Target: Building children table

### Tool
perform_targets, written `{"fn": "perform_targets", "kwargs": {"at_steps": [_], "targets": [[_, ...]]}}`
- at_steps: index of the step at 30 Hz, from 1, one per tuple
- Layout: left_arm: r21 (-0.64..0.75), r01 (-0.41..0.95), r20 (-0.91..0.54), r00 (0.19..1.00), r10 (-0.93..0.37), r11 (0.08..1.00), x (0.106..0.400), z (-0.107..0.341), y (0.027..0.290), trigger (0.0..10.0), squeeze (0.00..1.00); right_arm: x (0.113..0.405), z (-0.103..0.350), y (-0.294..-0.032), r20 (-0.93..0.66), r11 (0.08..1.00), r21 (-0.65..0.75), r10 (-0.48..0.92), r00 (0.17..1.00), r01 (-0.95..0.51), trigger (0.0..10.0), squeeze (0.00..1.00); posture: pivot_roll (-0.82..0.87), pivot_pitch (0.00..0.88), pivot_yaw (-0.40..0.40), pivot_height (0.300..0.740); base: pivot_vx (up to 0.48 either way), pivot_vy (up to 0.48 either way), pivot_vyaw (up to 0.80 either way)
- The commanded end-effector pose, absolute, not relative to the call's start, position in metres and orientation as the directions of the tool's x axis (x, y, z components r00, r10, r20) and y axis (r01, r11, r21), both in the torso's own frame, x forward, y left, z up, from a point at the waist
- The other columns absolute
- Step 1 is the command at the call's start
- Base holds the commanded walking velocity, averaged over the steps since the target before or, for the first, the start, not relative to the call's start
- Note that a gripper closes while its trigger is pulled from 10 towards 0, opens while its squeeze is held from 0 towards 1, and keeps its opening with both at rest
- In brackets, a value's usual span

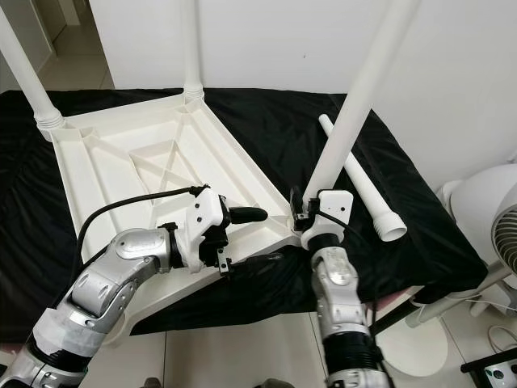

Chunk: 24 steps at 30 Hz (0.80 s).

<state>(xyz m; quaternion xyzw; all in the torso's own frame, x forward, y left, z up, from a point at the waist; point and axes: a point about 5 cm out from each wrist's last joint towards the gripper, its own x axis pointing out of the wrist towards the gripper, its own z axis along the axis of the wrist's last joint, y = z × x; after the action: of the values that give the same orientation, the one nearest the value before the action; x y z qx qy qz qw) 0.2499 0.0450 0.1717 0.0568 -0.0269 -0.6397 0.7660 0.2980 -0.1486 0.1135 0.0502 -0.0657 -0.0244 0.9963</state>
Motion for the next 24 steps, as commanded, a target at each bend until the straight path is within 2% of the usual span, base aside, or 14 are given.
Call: {"fn": "perform_targets", "kwargs": {"at_steps": [1,8,11,21,22,24], "targets": [[0.123,0.977,-0.031,0.179,-0.983,0.174,0.249,0.173,0.043,10.0,0.00,0.297,0.094,-0.146,-0.002,0.979,0.117,-0.167,0.986,0.166,10.0,0.00,0.04,0.000,-0.055,0.740,0.000,0.000,0.00],[0.121,0.976,-0.027,0.185,-0.982,0.181,0.249,0.174,0.043,10.0,0.00,0.300,0.106,-0.138,0.020,0.960,0.090,-0.269,0.963,0.267,10.0,0.00,0.04,0.003,-0.059,0.740,0.000,0.000,0.00],[0.119,0.976,-0.026,0.189,-0.982,0.184,0.250,0.174,0.043,10.0,0.00,0.300,0.111,-0.136,0.039,0.949,0.137,-0.293,0.955,0.285,10.0,0.00,0.04,0.003,-0.059,0.740,0.000,0.000,0.00],[0.124,0.974,-0.019,0.193,-0.981,0.189,0.252,0.175,0.042,10.0,0.00,0.299,0.116,-0.127,0.082,0.961,0.138,-0.253,0.964,0.241,10.0,0.00,0.03,0.000,-0.064,0.740,0.000,0.000,0.00],[0.123,0.974,-0.018,0.192,-0.981,0.189,0.251,0.175,0.042,10.0,0.00,0.298,0.118,-0.129,0.105,0.965,0.145,-0.235,0.966,0.219,10.0,1.00,0.03,0.000,-0.064,0.740,0.000,0.000,0.00],[0.123,0.974,-0.018,0.192,-0.981,0.189,0.251,0.175,0.042,10.0,0.00,0.298,0.118,-0.129,0.105,0.965,0.145,-0.235,0.966,0.219,10.0,1.00,0.03,0.000,-0.064,0.740,0.000,0.000,0.00]]}}
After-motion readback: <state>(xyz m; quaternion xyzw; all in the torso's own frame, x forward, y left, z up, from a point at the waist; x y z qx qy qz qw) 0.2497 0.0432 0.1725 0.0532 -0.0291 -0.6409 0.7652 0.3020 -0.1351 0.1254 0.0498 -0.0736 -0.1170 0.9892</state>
